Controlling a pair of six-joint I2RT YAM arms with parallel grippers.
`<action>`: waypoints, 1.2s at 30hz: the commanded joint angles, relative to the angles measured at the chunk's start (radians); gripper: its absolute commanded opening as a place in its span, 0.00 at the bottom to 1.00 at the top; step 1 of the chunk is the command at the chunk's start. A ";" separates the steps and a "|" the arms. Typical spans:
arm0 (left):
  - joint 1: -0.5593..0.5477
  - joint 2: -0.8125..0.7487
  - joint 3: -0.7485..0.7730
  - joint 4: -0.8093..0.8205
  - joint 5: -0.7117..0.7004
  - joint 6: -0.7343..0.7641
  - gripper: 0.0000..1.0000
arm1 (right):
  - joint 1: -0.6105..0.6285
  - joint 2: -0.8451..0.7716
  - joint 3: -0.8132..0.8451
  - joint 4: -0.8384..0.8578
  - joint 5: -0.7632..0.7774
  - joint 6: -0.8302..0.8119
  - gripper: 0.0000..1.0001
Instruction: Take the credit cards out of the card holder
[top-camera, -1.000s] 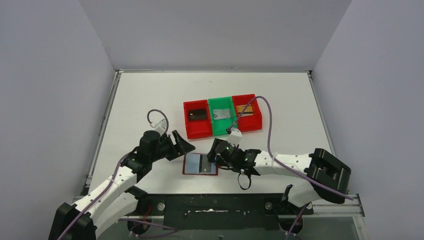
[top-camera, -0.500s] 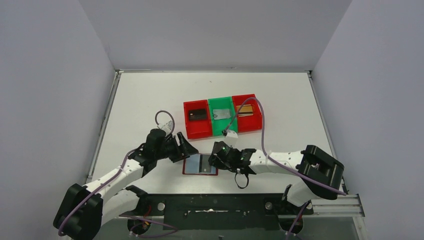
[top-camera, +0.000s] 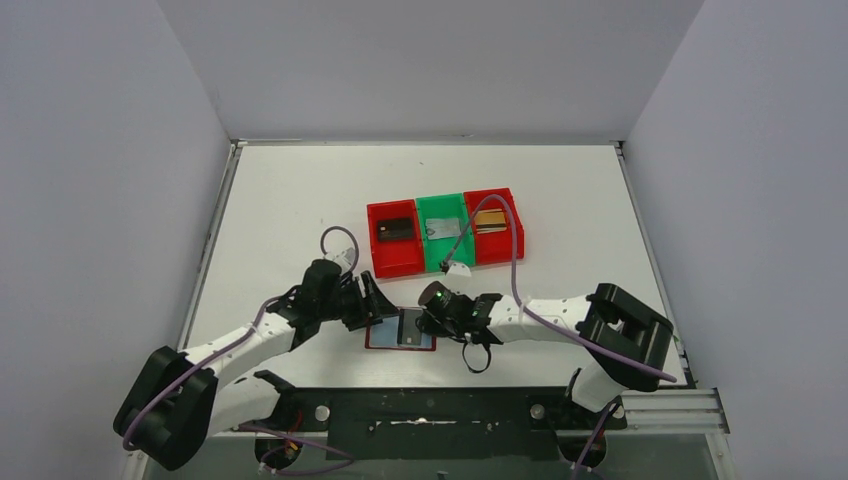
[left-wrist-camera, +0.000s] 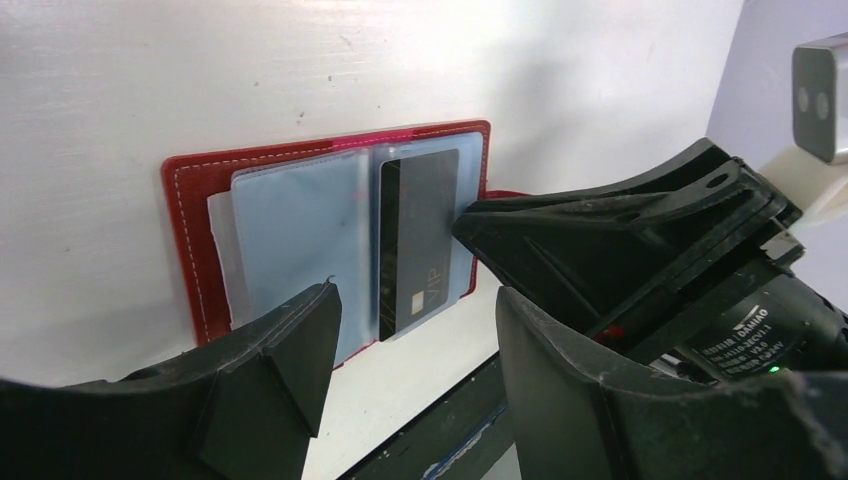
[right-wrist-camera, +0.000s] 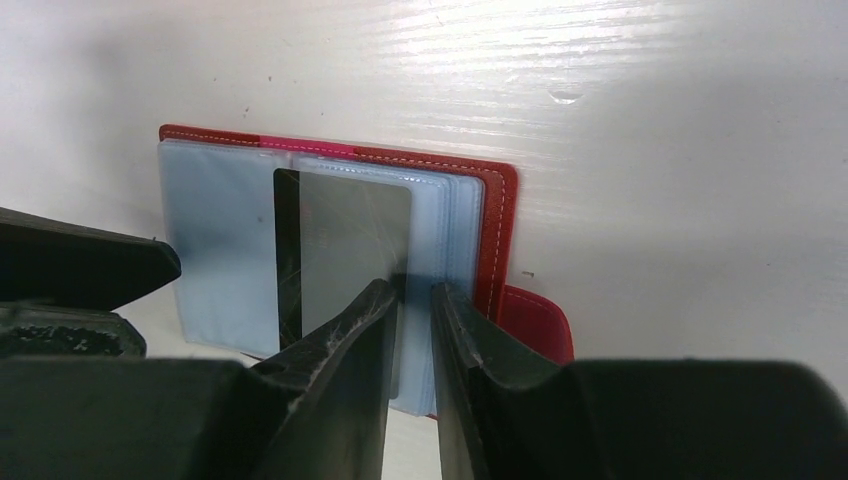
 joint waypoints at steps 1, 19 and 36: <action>-0.012 0.023 0.039 0.049 -0.012 0.028 0.57 | -0.013 0.021 0.008 -0.030 0.005 0.025 0.20; -0.087 0.165 0.018 0.146 -0.024 -0.013 0.42 | -0.041 0.032 -0.040 0.008 -0.042 0.054 0.12; -0.091 0.197 -0.004 0.219 0.020 -0.029 0.06 | -0.046 0.036 -0.028 -0.006 -0.041 0.050 0.12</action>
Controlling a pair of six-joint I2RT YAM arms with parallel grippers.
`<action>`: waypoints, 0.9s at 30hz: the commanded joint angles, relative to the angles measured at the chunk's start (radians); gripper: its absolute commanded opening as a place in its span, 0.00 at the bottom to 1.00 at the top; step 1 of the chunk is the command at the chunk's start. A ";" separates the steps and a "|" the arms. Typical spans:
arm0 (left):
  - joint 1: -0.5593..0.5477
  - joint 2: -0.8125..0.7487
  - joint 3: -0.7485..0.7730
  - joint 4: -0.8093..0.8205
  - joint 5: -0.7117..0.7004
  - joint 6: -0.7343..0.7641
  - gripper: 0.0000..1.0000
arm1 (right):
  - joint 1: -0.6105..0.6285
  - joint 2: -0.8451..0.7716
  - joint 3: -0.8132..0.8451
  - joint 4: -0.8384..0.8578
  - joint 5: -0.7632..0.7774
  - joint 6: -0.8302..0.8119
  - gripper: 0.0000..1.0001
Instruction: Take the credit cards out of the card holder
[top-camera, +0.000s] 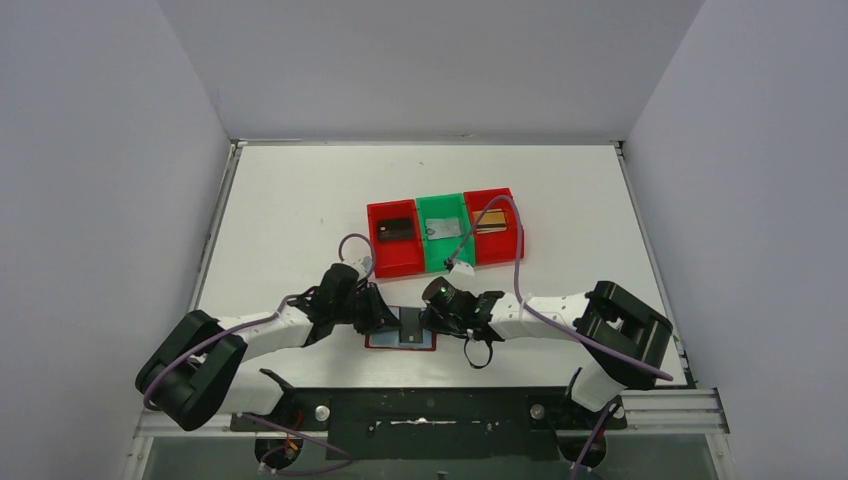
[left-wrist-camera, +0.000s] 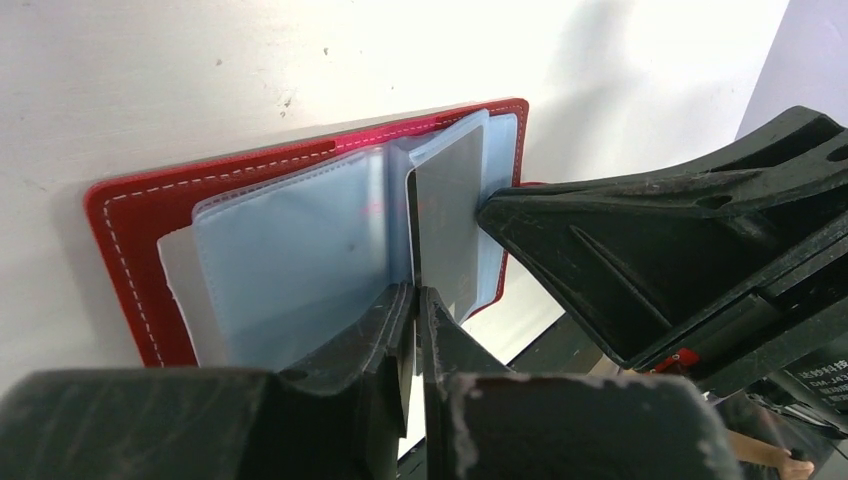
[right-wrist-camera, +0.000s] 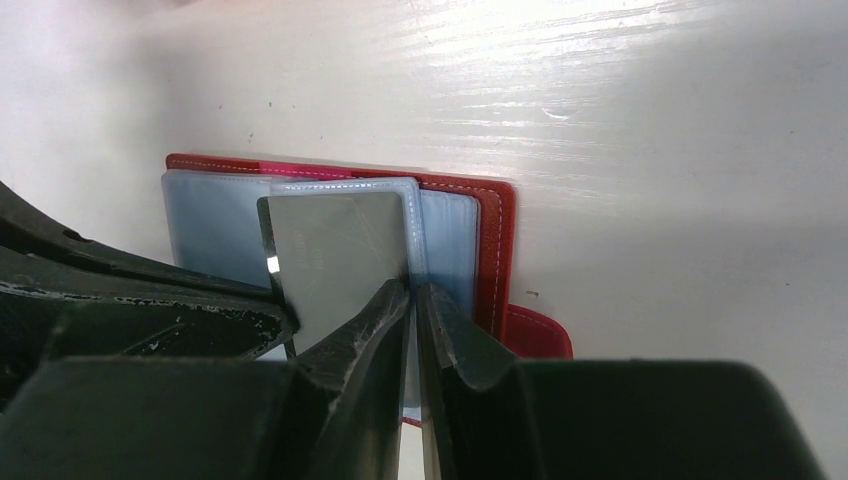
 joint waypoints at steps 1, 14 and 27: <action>-0.007 -0.012 -0.005 0.076 0.019 -0.008 0.03 | -0.006 0.023 -0.009 -0.054 0.010 -0.001 0.12; 0.000 -0.035 -0.001 0.018 -0.010 0.015 0.00 | -0.010 0.021 -0.003 -0.073 0.021 0.002 0.12; 0.042 -0.089 -0.011 -0.040 -0.024 0.039 0.00 | -0.013 0.021 -0.004 -0.083 0.029 0.011 0.11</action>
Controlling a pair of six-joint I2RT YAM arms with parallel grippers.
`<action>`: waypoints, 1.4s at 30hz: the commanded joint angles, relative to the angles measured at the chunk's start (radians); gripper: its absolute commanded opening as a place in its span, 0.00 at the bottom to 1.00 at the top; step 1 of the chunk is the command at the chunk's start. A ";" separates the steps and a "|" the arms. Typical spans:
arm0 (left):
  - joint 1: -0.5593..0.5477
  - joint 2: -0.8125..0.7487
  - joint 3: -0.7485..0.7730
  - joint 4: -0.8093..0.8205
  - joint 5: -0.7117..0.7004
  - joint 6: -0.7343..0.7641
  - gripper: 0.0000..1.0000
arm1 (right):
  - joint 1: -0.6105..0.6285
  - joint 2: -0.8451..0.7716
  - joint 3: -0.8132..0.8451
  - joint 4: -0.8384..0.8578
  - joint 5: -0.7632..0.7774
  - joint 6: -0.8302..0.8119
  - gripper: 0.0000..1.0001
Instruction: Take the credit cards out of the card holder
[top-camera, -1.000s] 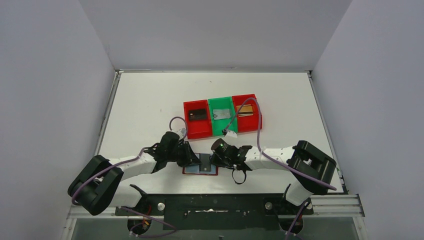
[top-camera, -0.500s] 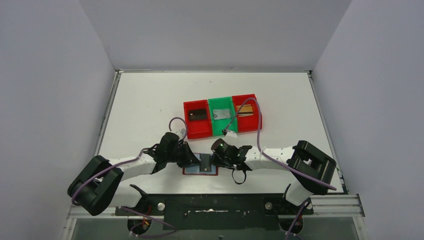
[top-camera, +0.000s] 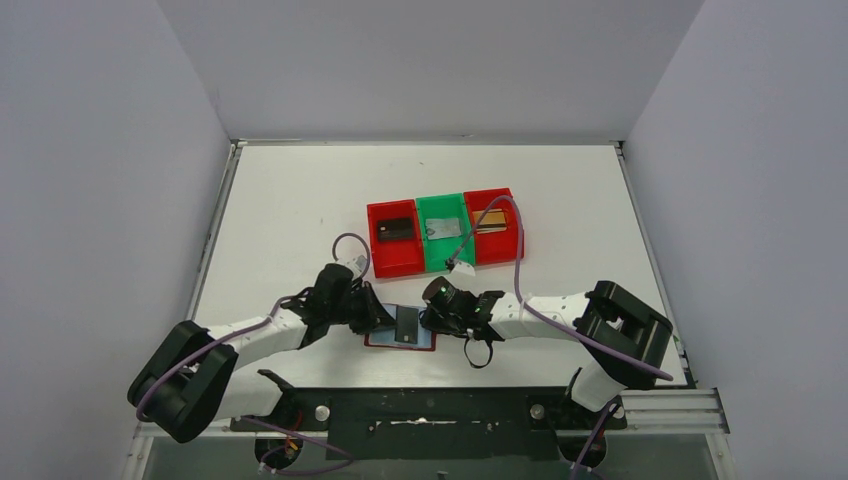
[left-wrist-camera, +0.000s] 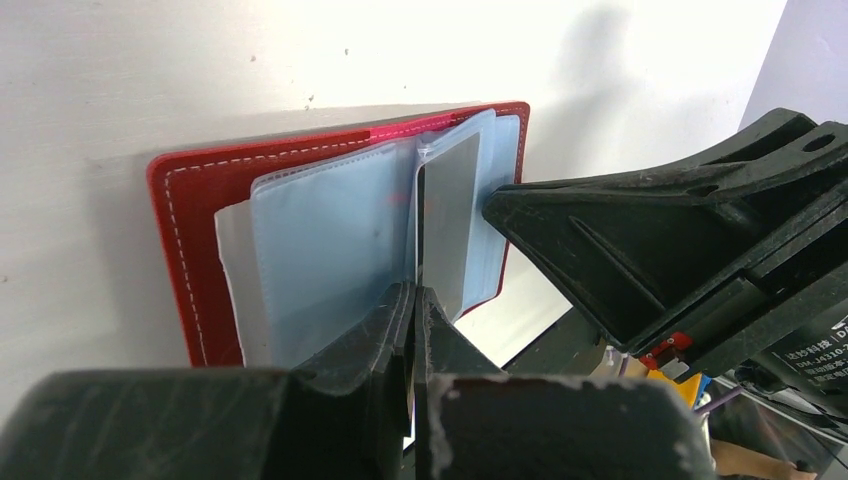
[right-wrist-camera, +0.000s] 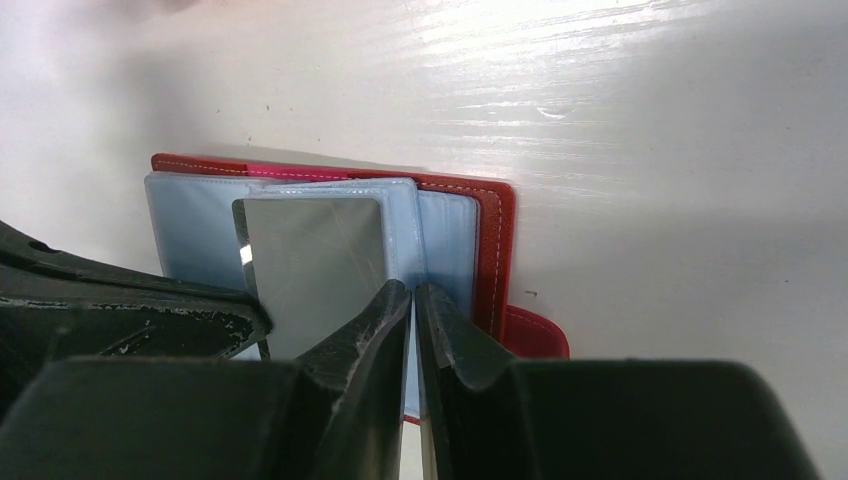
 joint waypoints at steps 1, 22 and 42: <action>0.014 -0.030 0.001 0.002 -0.015 0.028 0.00 | -0.007 0.020 -0.004 -0.082 0.031 -0.003 0.11; 0.013 0.008 -0.039 0.108 0.024 -0.018 0.00 | 0.021 -0.034 0.073 0.088 -0.070 -0.176 0.11; 0.027 -0.056 -0.034 0.019 -0.034 0.007 0.00 | 0.034 0.100 0.072 -0.146 0.004 -0.069 0.00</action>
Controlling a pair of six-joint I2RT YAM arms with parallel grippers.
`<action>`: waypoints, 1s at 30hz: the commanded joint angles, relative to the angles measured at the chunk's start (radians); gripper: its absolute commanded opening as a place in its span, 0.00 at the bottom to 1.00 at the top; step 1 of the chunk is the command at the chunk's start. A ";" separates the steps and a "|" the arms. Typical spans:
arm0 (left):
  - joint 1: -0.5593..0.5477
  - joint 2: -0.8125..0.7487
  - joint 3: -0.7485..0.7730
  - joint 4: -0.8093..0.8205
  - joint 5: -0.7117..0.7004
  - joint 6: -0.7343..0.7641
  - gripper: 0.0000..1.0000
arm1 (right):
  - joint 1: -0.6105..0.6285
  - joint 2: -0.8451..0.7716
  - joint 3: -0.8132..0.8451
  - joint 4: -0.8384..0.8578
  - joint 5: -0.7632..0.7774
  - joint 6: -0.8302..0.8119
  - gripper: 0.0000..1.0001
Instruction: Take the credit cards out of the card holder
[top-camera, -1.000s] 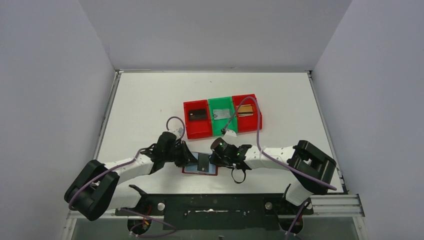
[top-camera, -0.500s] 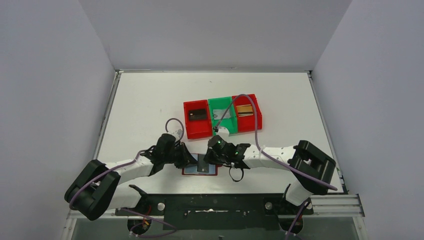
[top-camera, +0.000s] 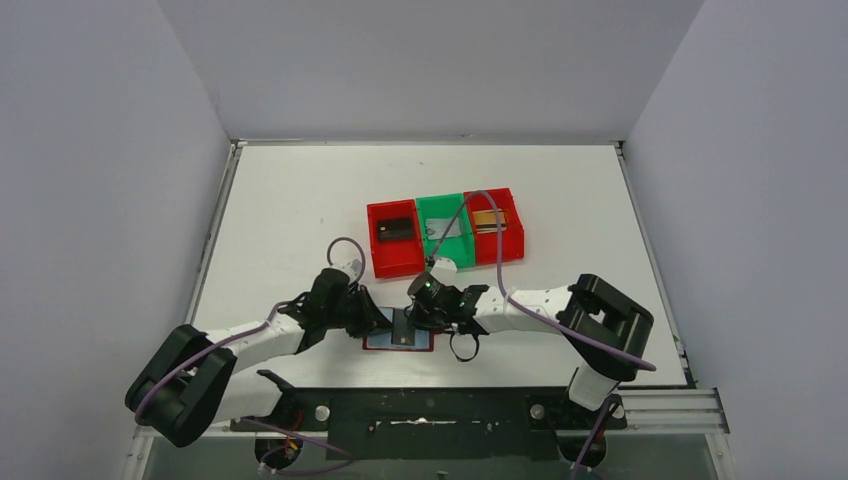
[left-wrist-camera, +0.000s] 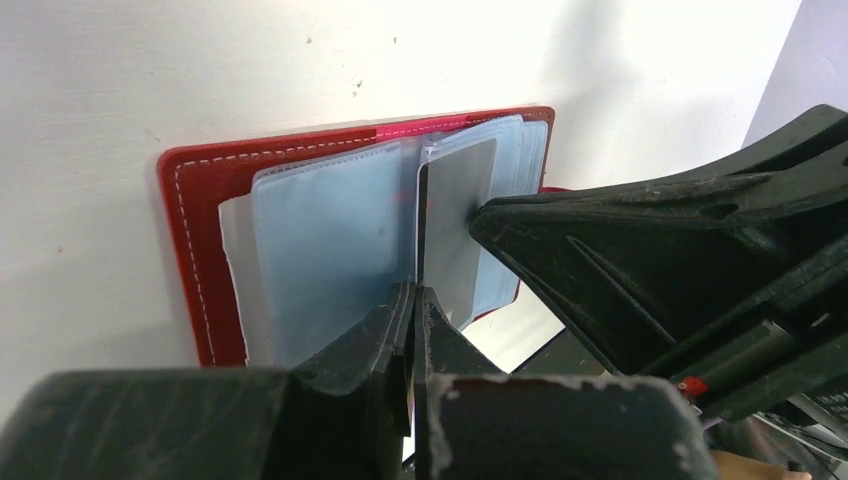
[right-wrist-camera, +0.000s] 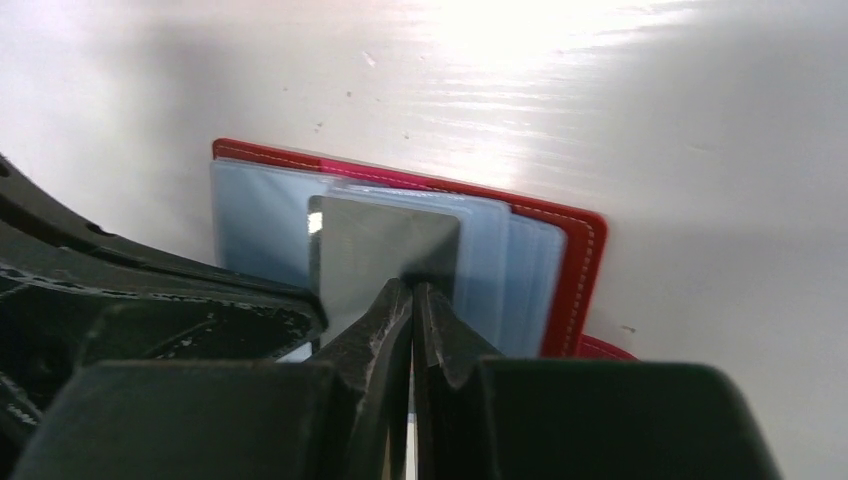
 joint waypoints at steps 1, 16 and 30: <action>0.017 -0.042 0.011 -0.003 -0.018 0.029 0.00 | 0.007 -0.001 -0.054 -0.129 0.054 0.031 0.00; 0.038 -0.066 0.018 -0.060 -0.018 0.058 0.00 | 0.006 0.017 -0.037 -0.176 0.091 0.051 0.00; 0.046 -0.023 0.002 0.106 0.071 0.003 0.25 | 0.005 0.017 -0.035 -0.162 0.077 0.038 0.01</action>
